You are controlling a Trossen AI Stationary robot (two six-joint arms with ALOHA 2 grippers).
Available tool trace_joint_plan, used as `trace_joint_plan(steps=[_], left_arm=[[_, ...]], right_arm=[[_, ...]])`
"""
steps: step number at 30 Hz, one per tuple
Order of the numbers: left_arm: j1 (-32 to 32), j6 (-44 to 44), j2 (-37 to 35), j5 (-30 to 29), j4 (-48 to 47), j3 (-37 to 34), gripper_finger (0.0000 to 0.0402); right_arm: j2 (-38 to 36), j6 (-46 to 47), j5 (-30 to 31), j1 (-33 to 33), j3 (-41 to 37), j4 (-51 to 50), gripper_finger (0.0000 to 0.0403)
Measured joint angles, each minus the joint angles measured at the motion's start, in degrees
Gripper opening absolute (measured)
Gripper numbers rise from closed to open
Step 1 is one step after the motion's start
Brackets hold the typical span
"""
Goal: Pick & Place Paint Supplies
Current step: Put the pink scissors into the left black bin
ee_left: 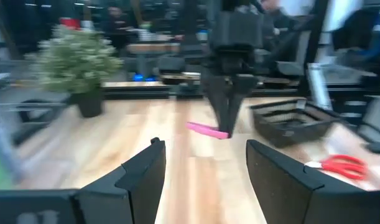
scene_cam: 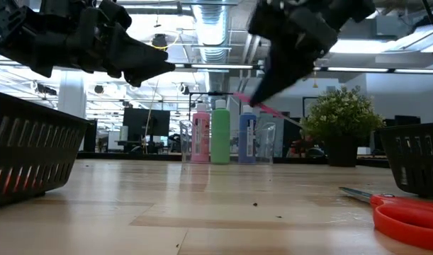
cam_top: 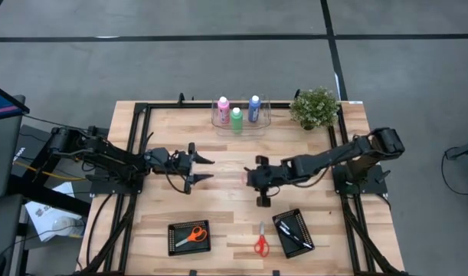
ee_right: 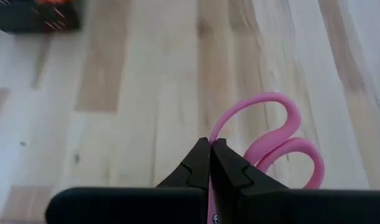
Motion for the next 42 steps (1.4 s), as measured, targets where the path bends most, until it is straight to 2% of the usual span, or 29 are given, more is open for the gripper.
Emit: trace_joint_plan(steps=[4,10,13,17,22,25,27,29,32,42], left_arm=[[-0.83,-1.40,-0.01,5.42,0.17,-0.39,0.0213],[-2.96,-2.76,-0.02,5.25,0.17,-3.27,0.0213],[-3.85,-3.17,-0.02,5.53,1.53,-4.59,0.0213],[-6.13,-3.22,-0.02,9.16,7.19,-4.71,0.0213],[-9.33,-2.74,0.35,11.95,14.32,-3.10,0.0213],[-9.81,-2.72,1.61,15.21,14.84,-0.43,0.0213],[-9.81,-2.70,2.70,16.72,14.79,0.98,0.0213],[-9.69,-2.46,5.18,18.47,15.42,3.04,0.0213],[-9.66,-2.34,9.26,22.03,17.73,5.35,0.0213],[-8.59,-2.73,19.33,25.35,21.79,10.39,0.0213]], right_arm=[[1.26,-4.45,-3.37,2.18,0.65,10.75,0.0001],[2.62,-7.50,-12.78,5.03,1.07,26.74,0.0001],[2.92,-8.29,-15.15,5.62,0.91,30.72,0.0001],[4.48,-10.34,-16.54,5.58,1.03,35.16,0.0000],[6.29,-11.37,-28.26,4.08,1.45,46.07,0.0000],[7.57,-11.08,-37.83,3.02,0.92,49.69,0.0000],[9.06,-9.56,-42.15,2.17,2.36,53.70,0.0000],[9.37,-8.26,-45.07,1.53,2.45,53.71,0.0000],[11.26,-8.20,-46.10,1.00,4.17,54.00,0.0000],[12.59,-7.95,-48.74,-0.49,6.20,53.38,0.0000]])
